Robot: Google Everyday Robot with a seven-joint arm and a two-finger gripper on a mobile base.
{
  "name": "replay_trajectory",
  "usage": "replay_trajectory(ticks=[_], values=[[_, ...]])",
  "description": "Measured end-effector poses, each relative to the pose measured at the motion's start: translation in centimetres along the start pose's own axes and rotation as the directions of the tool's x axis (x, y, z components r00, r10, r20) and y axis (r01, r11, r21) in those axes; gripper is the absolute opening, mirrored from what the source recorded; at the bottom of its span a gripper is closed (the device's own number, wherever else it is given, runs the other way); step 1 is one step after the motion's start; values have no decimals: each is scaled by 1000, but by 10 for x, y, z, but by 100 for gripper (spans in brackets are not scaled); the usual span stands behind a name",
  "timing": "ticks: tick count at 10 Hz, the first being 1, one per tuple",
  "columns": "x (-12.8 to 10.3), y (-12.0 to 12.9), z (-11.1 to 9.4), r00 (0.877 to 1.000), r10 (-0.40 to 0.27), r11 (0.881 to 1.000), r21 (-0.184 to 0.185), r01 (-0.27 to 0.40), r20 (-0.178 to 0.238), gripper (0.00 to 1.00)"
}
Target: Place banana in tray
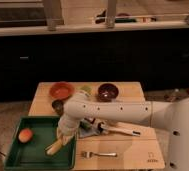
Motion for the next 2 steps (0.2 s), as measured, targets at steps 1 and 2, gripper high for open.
replay_trajectory(ticks=[1,2], values=[[0,-1,-1,1000,-3,1000,1,3,-4,15],[0,-3,-4,1000,-6,1000,4,6,-10,27]])
